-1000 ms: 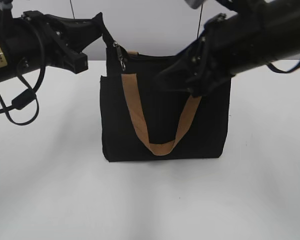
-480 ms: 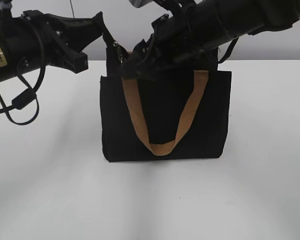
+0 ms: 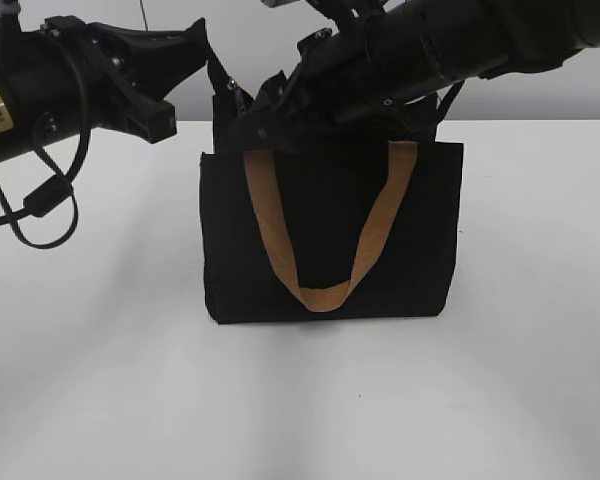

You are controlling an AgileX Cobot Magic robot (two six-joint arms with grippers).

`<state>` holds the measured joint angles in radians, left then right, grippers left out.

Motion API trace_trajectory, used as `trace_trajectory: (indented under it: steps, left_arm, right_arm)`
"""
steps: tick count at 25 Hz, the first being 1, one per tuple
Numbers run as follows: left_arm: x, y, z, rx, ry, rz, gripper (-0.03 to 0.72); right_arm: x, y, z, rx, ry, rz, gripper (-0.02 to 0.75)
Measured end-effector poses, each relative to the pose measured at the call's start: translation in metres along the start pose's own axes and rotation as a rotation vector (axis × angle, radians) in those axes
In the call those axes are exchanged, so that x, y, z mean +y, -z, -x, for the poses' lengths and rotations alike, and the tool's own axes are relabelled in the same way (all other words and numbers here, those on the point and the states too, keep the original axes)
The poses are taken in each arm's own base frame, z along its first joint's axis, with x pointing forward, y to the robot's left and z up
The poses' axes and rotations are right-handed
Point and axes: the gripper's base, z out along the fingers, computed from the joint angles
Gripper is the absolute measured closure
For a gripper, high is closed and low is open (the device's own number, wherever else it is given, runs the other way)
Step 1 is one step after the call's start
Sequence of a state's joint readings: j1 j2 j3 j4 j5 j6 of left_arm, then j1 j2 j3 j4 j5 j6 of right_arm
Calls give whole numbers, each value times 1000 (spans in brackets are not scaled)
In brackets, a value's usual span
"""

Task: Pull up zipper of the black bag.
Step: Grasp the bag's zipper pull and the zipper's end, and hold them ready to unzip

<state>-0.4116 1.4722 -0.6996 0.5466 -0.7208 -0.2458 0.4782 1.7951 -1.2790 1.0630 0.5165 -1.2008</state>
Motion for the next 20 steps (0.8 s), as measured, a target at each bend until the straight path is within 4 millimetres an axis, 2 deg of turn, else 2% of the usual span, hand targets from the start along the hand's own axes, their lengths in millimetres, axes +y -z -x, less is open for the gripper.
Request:
trace_trajectory:
  steps: [9, 14, 20]
  left_arm:
    - [0, 0, 0, 0, 0, 0, 684]
    - [0, 0, 0, 0, 0, 0, 684]
    - [3, 1, -4, 46, 0, 17, 684]
  right_arm:
    - [-2, 0, 3, -35, -5, -25, 538]
    - [-3, 0, 3, -35, 39, -28, 724]
    - [-2, 1, 4, -37, 48, -29, 738]
